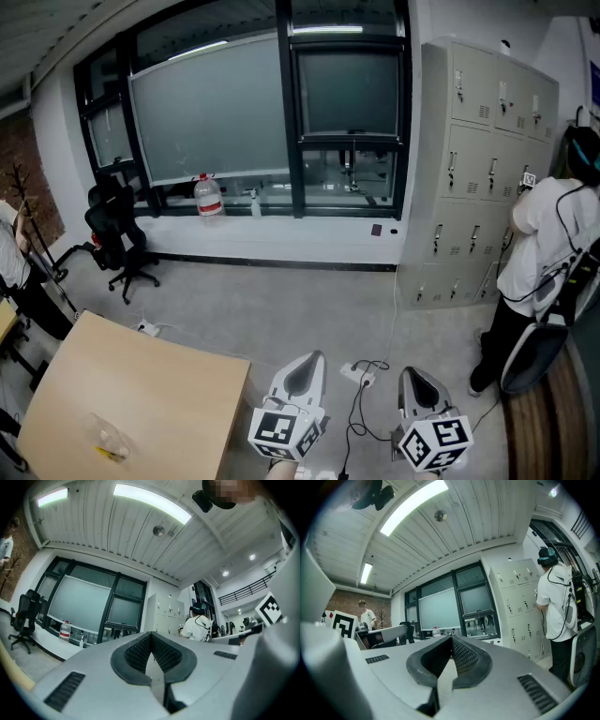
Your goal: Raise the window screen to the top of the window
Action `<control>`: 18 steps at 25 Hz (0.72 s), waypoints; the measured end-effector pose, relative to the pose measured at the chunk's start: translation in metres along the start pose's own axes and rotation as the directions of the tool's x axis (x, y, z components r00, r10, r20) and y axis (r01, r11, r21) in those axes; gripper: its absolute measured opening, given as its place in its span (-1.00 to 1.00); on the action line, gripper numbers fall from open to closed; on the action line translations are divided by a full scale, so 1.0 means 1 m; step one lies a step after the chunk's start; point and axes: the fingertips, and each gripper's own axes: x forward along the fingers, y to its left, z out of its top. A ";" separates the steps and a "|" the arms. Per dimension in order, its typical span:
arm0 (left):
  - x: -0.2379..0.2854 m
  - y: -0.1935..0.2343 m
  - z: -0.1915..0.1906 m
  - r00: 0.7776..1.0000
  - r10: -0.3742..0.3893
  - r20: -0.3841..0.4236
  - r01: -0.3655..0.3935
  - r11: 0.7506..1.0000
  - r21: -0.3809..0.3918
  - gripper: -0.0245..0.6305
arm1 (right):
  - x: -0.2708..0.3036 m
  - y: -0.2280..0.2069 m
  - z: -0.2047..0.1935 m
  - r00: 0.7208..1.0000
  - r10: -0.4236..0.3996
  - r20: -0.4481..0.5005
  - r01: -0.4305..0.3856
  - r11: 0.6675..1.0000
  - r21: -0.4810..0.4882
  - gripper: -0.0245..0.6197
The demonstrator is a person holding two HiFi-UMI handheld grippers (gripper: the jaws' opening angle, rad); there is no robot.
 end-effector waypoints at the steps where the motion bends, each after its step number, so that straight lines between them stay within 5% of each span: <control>1: -0.001 0.002 0.000 1.000 -0.002 0.001 0.002 1.000 -0.003 -0.92 | 0.001 0.002 -0.002 1.000 -0.002 -0.003 0.002 1.000 0.000 -0.91; 13: -0.001 0.016 -0.011 0.999 -0.034 -0.028 0.034 0.999 0.005 -0.92 | 0.024 0.009 -0.009 0.999 0.000 -0.035 -0.001 1.000 -0.028 -0.91; 18: -0.001 0.040 -0.016 1.000 -0.009 -0.025 0.007 0.999 -0.053 -0.92 | 0.028 0.016 -0.015 0.999 0.013 -0.040 -0.012 1.000 0.018 -0.91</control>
